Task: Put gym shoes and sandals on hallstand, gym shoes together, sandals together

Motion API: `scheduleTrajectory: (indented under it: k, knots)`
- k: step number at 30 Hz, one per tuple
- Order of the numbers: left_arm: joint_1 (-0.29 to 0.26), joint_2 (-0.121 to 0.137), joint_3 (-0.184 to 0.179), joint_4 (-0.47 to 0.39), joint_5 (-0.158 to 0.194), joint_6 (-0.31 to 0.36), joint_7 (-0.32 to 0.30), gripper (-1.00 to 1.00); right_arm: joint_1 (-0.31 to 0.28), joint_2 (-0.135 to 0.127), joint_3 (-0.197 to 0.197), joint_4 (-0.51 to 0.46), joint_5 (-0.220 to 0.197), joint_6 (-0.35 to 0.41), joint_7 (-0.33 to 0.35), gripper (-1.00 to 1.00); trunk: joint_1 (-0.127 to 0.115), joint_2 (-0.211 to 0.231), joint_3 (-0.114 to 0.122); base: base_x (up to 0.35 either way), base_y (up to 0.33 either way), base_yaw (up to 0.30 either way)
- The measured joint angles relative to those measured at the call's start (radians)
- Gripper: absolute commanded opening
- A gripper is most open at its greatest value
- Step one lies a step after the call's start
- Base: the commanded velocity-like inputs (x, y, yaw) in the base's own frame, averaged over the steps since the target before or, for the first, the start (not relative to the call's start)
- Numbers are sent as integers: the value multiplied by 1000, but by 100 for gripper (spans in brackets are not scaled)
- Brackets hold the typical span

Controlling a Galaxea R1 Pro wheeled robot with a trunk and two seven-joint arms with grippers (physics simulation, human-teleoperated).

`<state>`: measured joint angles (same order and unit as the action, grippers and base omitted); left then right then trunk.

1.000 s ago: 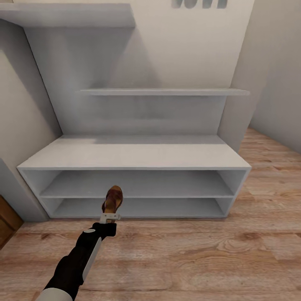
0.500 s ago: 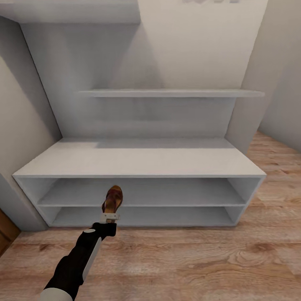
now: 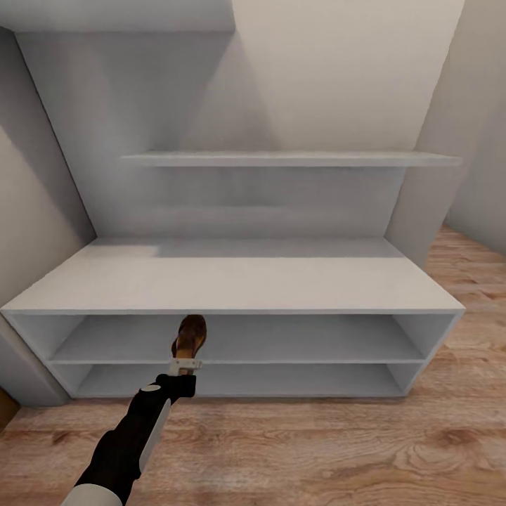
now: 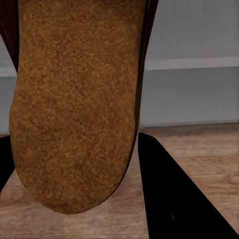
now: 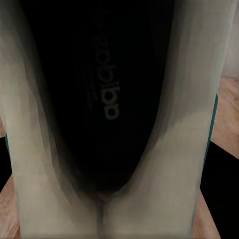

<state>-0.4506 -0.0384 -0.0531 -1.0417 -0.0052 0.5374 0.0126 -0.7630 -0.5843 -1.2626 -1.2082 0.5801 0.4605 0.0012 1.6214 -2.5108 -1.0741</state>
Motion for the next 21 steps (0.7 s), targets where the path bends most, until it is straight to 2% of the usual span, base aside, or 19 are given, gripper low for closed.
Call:
scheduleTrajectory:
  k: [9,21]
  knots:
    - [0,0,0,0,0,0,0,-100,0,0,0,0,0,0,0,-100,0,0,0,286,0,0]
    - [0,0,0,0,0,0,0,-100,0,0,0,0,1,0,0,-100,0,0,0,79,0,0]
